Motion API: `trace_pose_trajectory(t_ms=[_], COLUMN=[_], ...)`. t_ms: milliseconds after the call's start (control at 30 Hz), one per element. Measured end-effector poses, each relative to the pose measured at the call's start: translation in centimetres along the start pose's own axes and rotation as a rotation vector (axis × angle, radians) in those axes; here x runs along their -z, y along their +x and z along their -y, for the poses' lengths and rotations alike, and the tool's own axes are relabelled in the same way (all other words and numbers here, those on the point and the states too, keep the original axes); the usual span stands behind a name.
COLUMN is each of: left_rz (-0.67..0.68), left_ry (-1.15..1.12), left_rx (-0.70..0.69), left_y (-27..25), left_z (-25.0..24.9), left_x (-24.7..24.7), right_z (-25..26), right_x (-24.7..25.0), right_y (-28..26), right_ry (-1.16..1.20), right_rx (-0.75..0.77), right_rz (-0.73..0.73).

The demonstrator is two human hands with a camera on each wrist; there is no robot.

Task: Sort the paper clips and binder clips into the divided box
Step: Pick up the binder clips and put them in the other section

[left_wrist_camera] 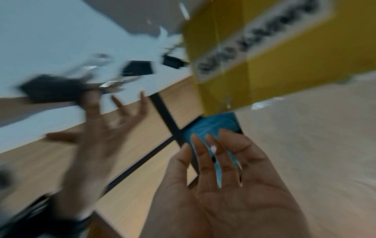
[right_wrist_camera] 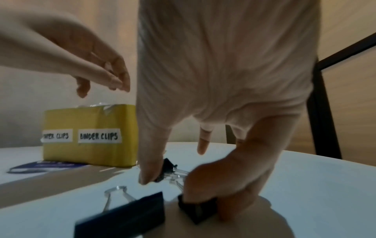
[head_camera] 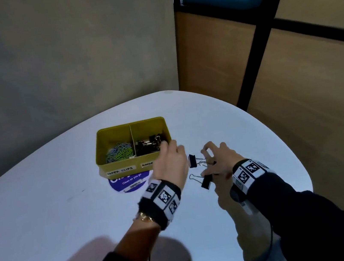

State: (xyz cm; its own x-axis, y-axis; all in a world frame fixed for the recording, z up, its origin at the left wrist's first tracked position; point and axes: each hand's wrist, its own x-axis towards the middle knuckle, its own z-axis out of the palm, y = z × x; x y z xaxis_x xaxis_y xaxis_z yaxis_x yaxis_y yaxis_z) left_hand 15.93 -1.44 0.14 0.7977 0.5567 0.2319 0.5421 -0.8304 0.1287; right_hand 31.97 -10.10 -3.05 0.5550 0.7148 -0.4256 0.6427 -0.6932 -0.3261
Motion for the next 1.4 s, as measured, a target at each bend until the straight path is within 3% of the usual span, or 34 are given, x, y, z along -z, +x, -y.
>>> trace_pose_trajectory(t_ms=[100, 200, 400, 533, 600, 700, 867, 933, 1000, 1067, 1100, 1200, 1267, 1367, 1400], left_rz=[0.367, 0.545, 0.581, 0.589, 0.602, 0.578, 0.566, 0.551, 0.540, 0.543, 0.546, 0.510, 0.393, 0.057, -0.052], left_ry=[-0.126, -0.116, -0.043, -0.007, 0.011, -0.006, -0.072, -0.073, -0.083, -0.117, -0.137, -0.202, -0.260, -0.331, -0.328], left_rx=[0.013, 0.006, 0.003, 0.022, 0.034, 0.101, 0.226, 0.275, 0.320, 0.345, 0.346, 0.346, 0.357, 0.330, 0.302], left_y=[-1.8, -1.9, -1.3, -1.9, -2.3, -3.4, -5.1, -6.0, -6.9, -7.6, -7.8, -7.8, -7.3, -5.2, -4.2], left_z=[-2.4, -2.8, -3.2, -2.1, -0.8, 1.5, 5.1, 6.4, 7.4, 8.2, 8.4, 8.4, 8.0, 7.9, 7.9], left_x=[-3.0, -5.2, -5.6, -5.6, -5.1, -4.4, -2.3, -1.7, -1.4, -1.4, -1.4, -0.8, 0.2, 2.8, 3.5], right_z=[-0.1, -1.0, -2.7, -1.8, -0.6, 1.0, 1.4, 1.8, 3.0, 5.7, 7.4, 11.8, 12.2, 9.4, 8.2], right_x=[-0.3, 0.0, -0.8, -1.3, -1.5, -2.2, -2.5, -1.8, -0.2, 1.8, 2.7, 4.0, 3.6, 1.4, 0.3], right_y=[0.4, 0.6, 0.3, 0.4, 1.0, 2.2, 3.5, 3.7, 3.5, 2.7, 2.2, 2.1, 2.5, 2.0, 1.5], right_ry=[-0.053, -0.025, 0.090, 0.111, 0.088, -0.129, -0.103, 0.072, 0.366, 0.590, 0.621, 0.329, 0.264, 0.417, 0.397], right_rx=[0.015, 0.019, 0.012, 0.299, 0.423, 0.475, 0.343, 0.290, 0.294, 0.415, 0.503, 0.612, 0.549, 0.327, 0.206], right_rz=[0.013, 0.016, -0.128, -0.250, -0.231, -0.136, -0.209, -0.271, -0.434, -0.611, -0.623, -0.394, -0.340, -0.567, -0.571])
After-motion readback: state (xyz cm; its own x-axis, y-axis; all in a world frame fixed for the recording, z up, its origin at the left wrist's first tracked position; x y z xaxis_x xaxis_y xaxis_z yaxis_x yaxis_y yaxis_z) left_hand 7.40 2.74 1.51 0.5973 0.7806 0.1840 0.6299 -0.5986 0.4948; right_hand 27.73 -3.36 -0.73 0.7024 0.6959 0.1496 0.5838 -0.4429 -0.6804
